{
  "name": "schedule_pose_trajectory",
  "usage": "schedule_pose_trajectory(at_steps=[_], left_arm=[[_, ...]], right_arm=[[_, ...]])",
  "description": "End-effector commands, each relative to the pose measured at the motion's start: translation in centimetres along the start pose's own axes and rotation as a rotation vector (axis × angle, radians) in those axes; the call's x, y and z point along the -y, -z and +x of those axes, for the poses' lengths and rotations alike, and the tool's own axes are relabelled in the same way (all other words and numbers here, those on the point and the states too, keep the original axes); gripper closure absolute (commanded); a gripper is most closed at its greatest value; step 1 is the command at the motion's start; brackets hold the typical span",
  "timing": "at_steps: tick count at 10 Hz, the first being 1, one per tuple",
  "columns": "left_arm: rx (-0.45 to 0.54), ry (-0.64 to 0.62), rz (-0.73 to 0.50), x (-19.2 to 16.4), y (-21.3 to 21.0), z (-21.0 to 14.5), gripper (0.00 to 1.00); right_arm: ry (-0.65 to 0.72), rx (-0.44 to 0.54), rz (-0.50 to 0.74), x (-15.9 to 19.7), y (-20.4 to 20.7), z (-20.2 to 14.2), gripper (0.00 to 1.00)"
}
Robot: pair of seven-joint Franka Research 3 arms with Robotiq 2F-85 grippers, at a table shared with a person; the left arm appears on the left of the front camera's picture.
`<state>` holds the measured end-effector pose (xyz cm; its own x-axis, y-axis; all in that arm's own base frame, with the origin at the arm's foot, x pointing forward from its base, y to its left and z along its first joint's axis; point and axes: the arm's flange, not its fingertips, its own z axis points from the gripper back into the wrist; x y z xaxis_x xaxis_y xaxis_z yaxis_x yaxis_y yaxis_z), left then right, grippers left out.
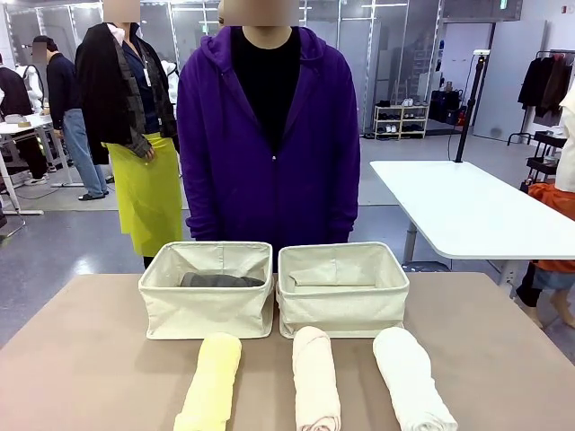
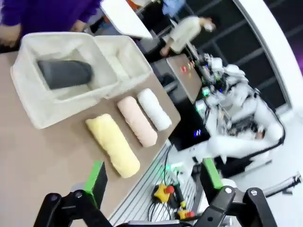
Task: Divide the towels into two baskets.
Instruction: Pick up one hotel-folded towel from the bottom of the table and place it in the Fabric basket indicated by the person.
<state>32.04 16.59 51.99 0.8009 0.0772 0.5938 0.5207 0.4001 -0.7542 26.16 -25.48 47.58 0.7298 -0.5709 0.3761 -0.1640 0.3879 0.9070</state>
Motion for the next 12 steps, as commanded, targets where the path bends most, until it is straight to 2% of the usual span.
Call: schedule_pose_trajectory(at_steps=[1, 3, 5, 6, 12], left_arm=[[0.157, -0.053, -0.003, -2.2, -2.9, -2.5, 0.0], [0.247, -0.097, 0.042, -3.9, -5.7, -5.2, 0.0], [0.288, -0.082, 0.114, -4.9, -7.0, -5.7, 0.0], [0.231, -0.128, 0.068, -4.2, -7.1, -6.2, 0.0], [0.231, -0.128, 0.068, -4.2, -7.1, -6.2, 0.0]], right_arm=[[-0.012, 0.001, 0.006, -0.2, -0.2, -0.2, 0.0], [-0.012, 0.001, 0.006, -0.2, -0.2, -0.2, 0.0], [-0.012, 0.001, 0.006, -0.2, -0.2, -0.2, 0.0], [-0.012, 0.001, 0.006, -0.2, -0.2, -0.2, 0.0], [-0.012, 0.001, 0.006, -0.2, -0.2, -0.2, 0.0]])
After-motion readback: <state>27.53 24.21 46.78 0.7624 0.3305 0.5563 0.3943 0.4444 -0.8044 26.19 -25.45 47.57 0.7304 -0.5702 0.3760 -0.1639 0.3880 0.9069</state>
